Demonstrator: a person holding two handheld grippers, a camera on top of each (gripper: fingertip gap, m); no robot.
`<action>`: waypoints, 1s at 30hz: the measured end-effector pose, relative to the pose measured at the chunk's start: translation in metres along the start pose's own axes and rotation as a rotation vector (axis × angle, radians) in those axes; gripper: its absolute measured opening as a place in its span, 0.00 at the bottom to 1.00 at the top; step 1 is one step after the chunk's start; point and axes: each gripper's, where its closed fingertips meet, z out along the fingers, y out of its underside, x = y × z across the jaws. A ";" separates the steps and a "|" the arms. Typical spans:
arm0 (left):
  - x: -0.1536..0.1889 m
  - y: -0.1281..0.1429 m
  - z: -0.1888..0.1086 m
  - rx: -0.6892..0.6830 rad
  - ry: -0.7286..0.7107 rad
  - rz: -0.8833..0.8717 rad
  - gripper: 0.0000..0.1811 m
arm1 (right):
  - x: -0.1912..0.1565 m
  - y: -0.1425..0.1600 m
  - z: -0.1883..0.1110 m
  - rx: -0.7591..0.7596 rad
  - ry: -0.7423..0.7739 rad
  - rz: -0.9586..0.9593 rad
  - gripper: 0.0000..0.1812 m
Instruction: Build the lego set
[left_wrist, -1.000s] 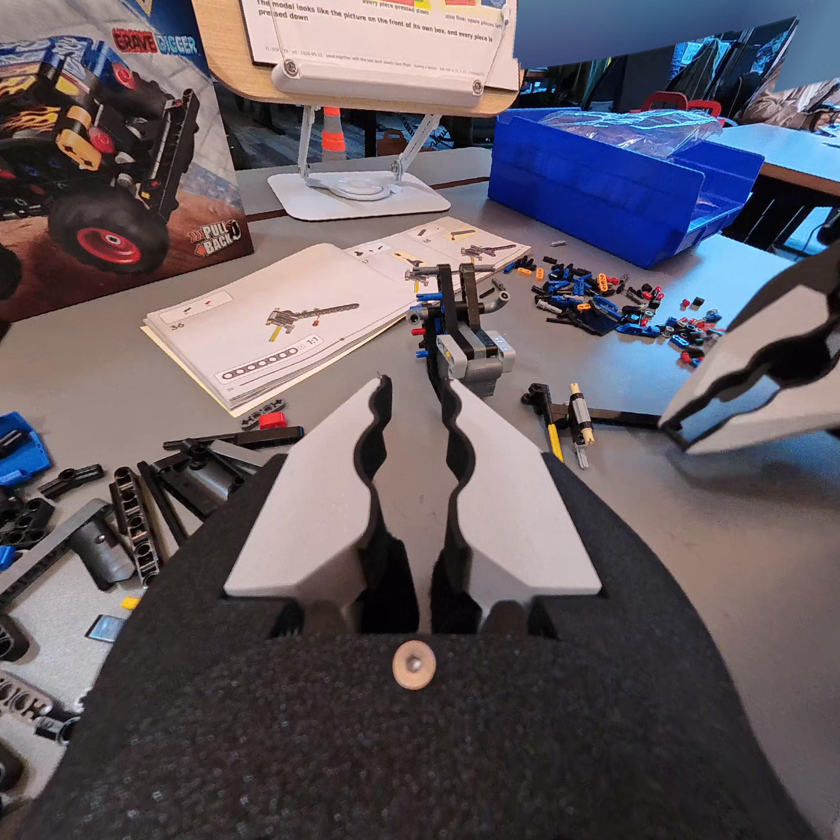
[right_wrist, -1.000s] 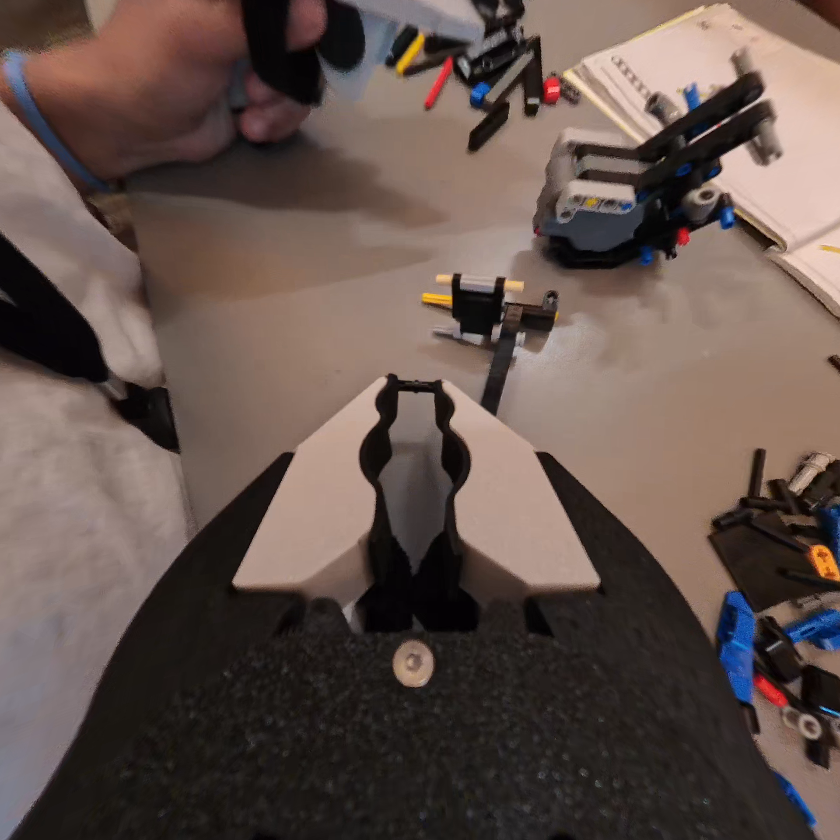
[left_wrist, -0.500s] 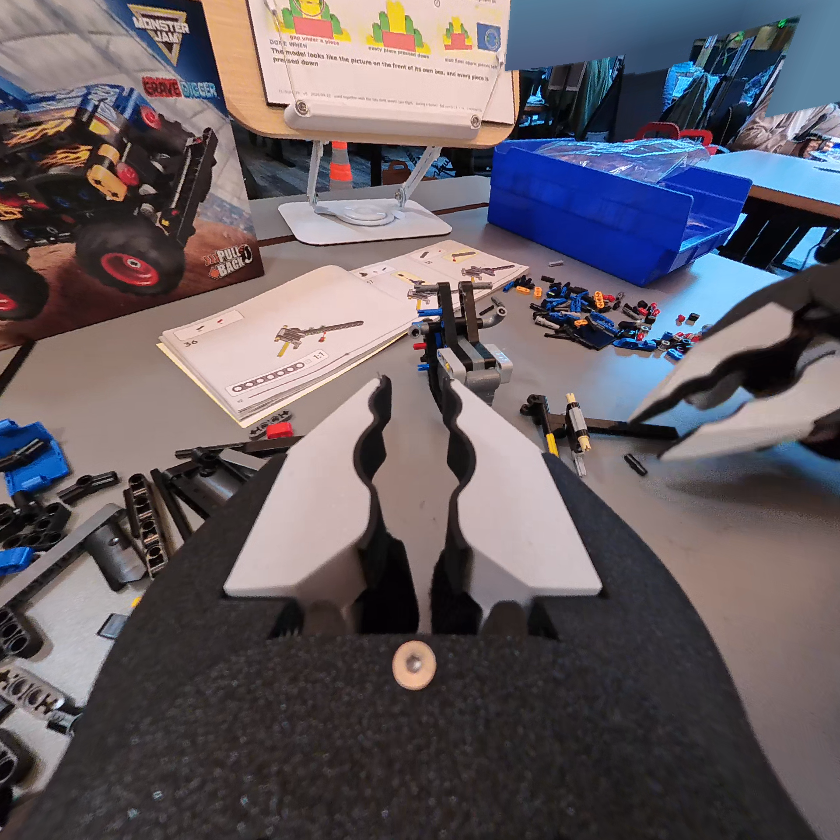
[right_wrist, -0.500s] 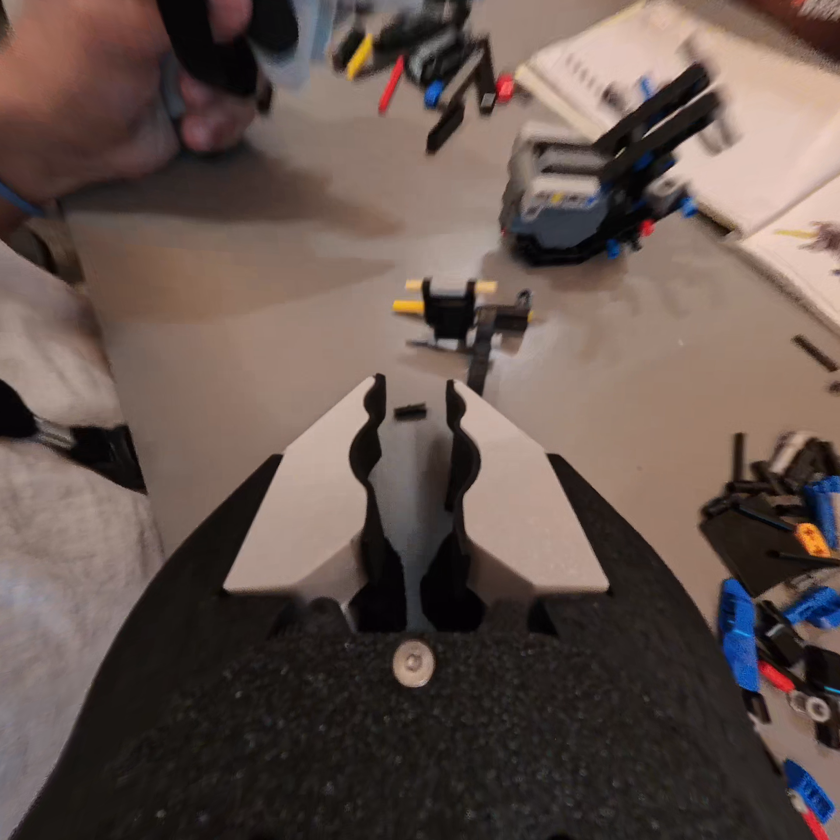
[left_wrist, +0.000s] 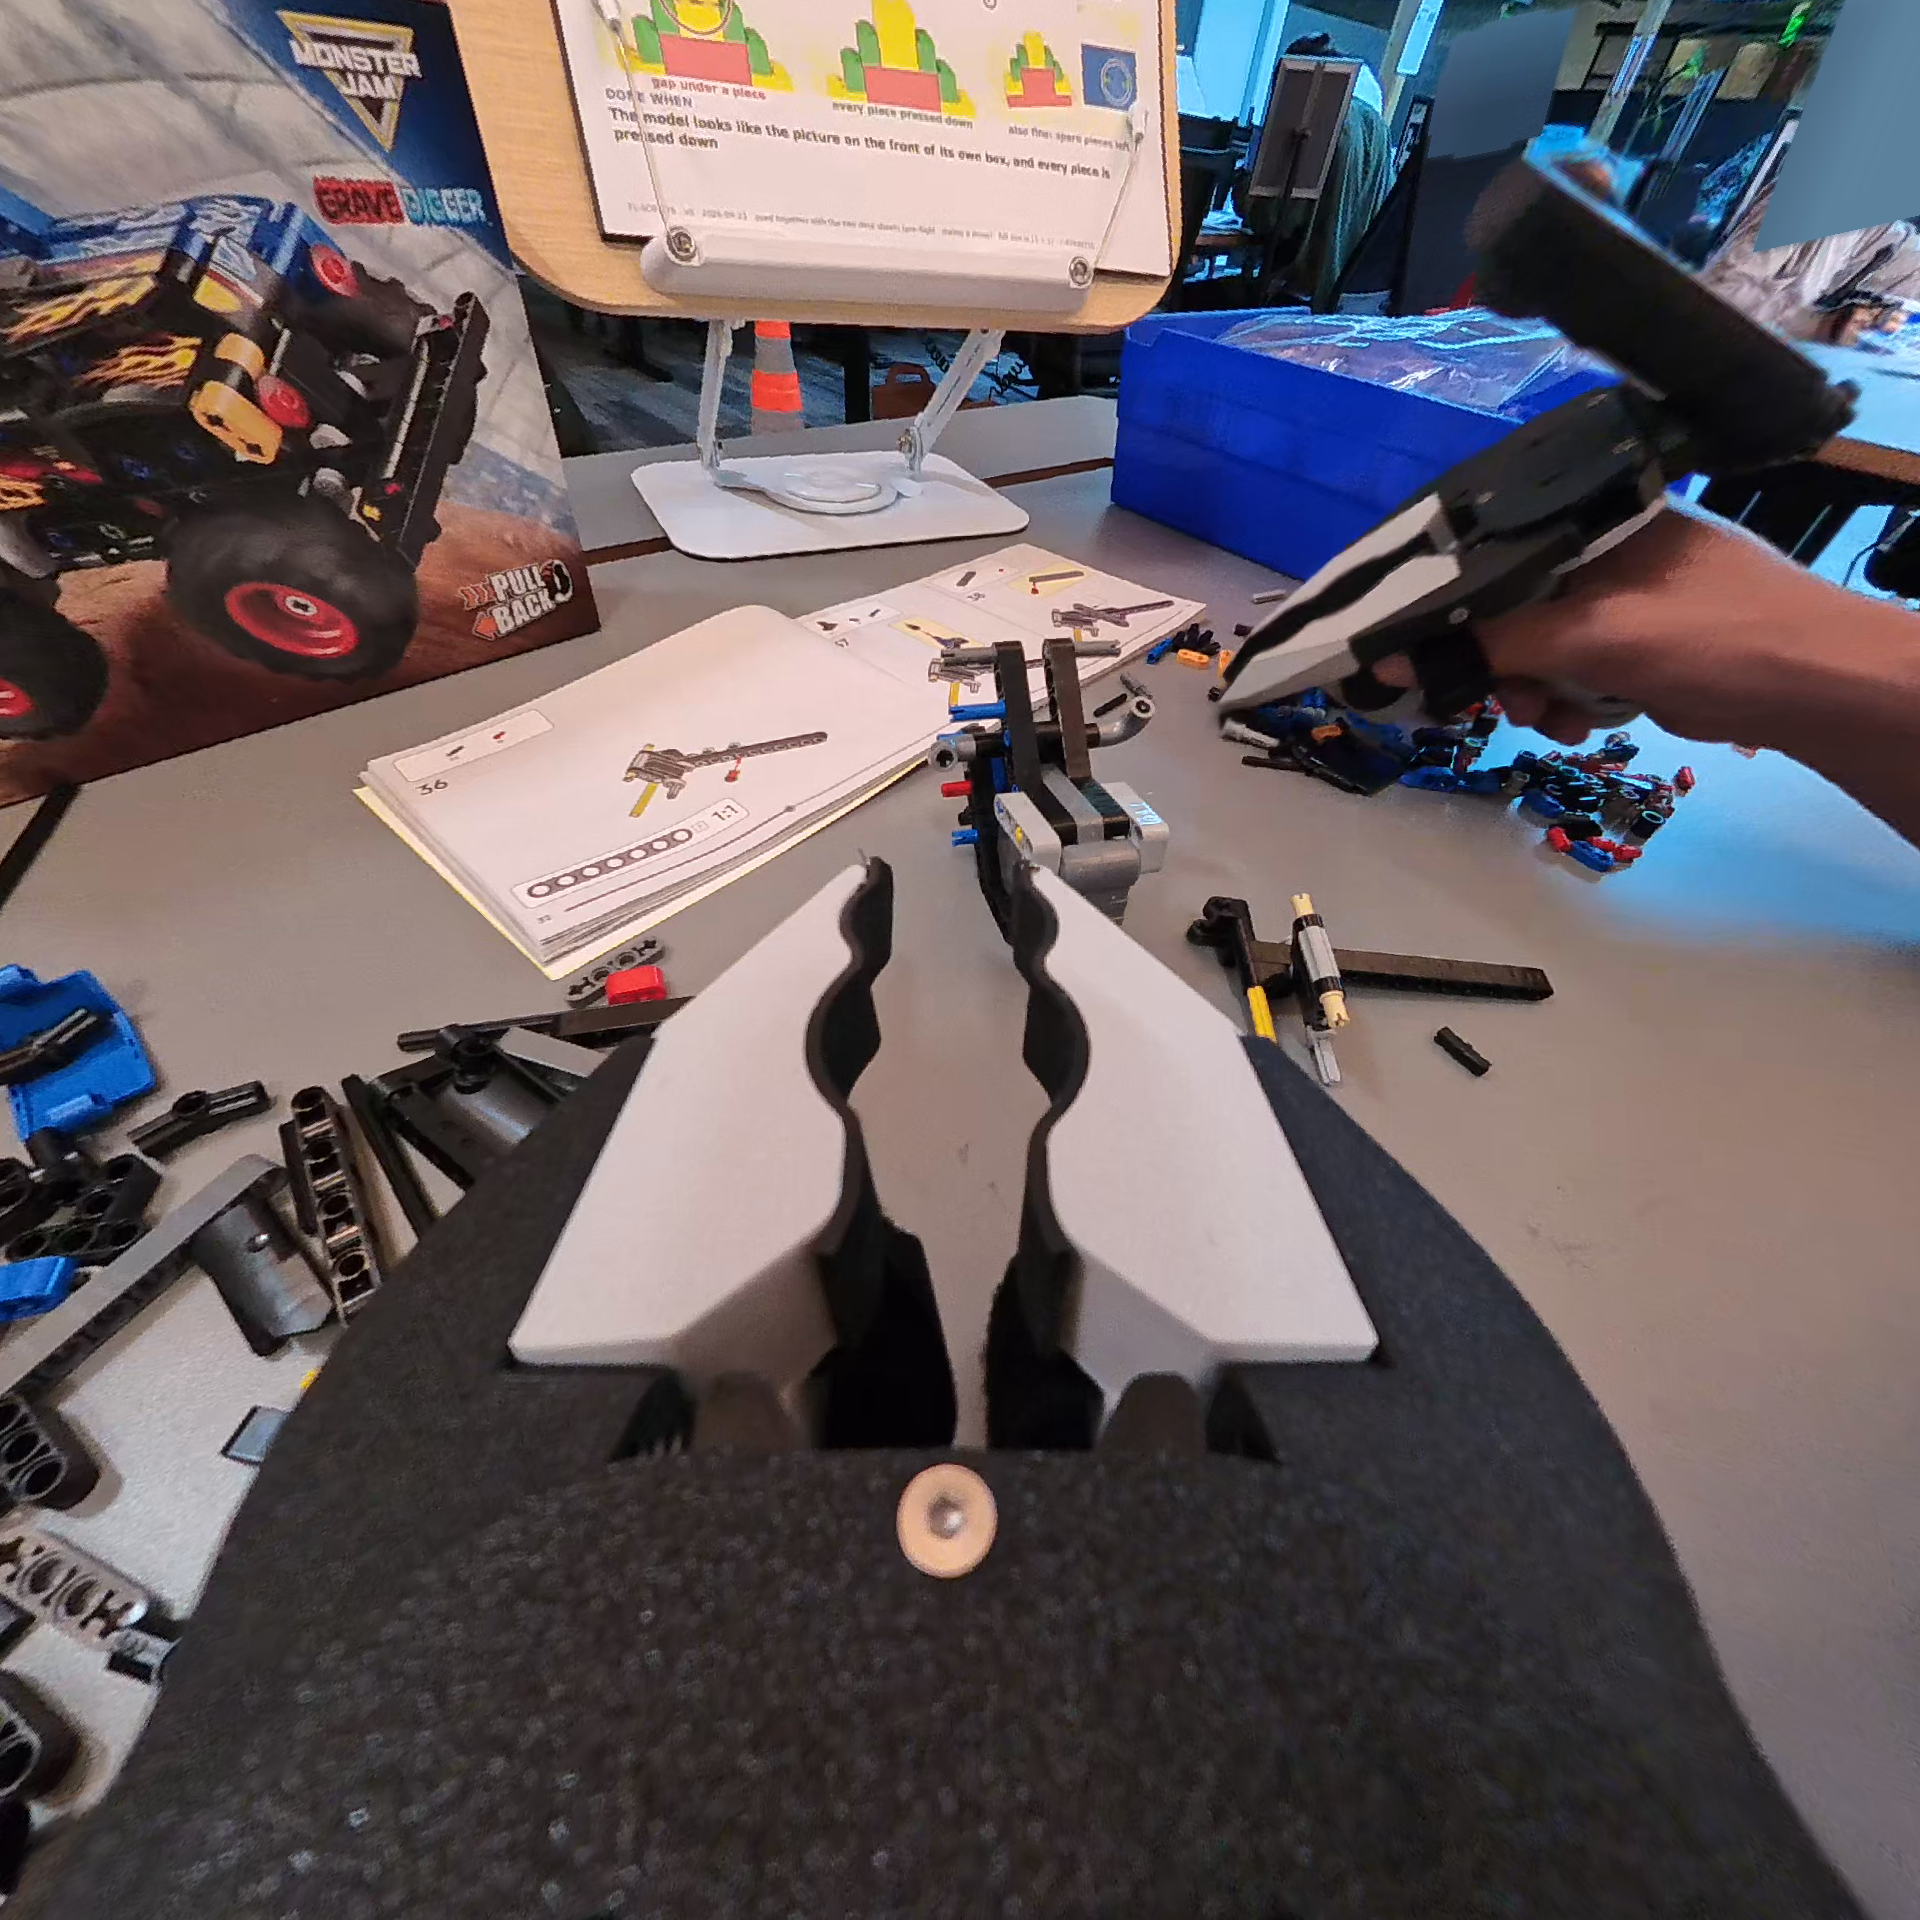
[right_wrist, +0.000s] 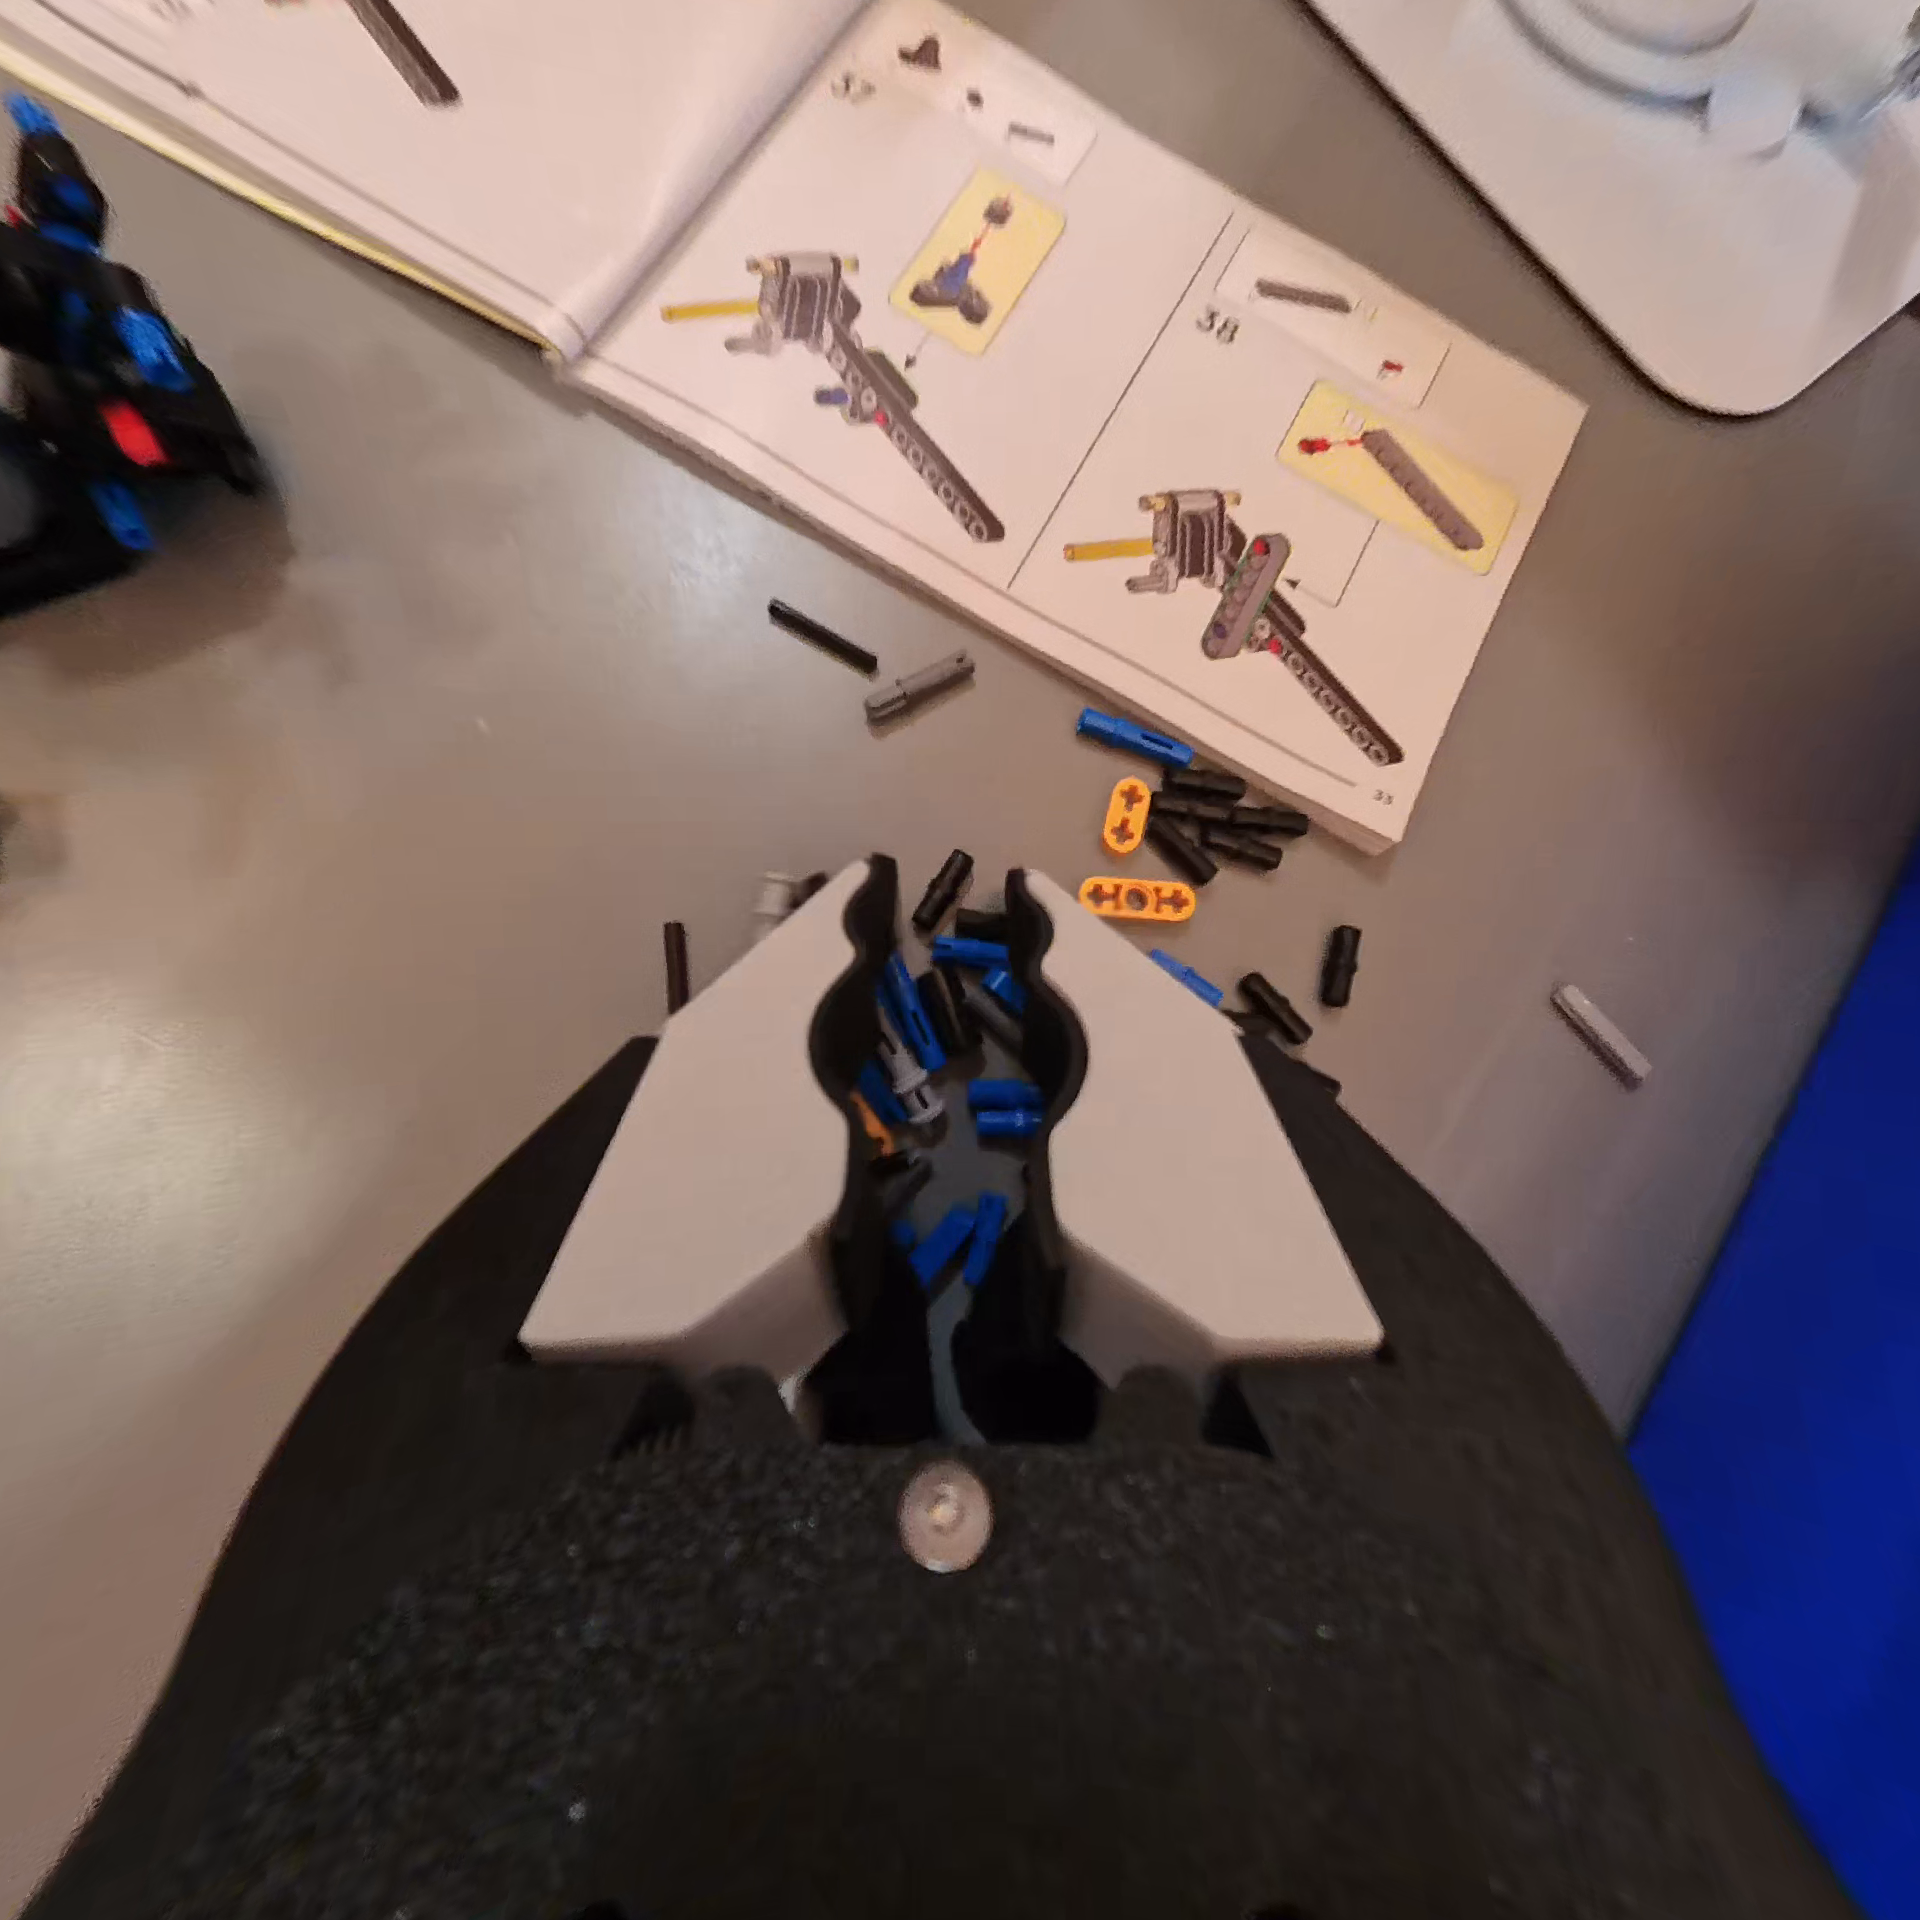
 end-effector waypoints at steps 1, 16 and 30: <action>0.000 0.000 0.000 0.000 0.002 -0.004 0.11 | 0.000 0.001 0.002 -0.011 -0.002 -0.002 0.10; -0.001 0.002 0.002 -0.016 0.012 -0.025 0.12 | -0.072 -0.047 -0.047 0.217 -0.265 -0.149 0.02; 0.000 0.006 0.005 -0.048 0.015 -0.013 0.12 | -0.210 0.032 -0.092 0.147 -0.436 -0.368 0.02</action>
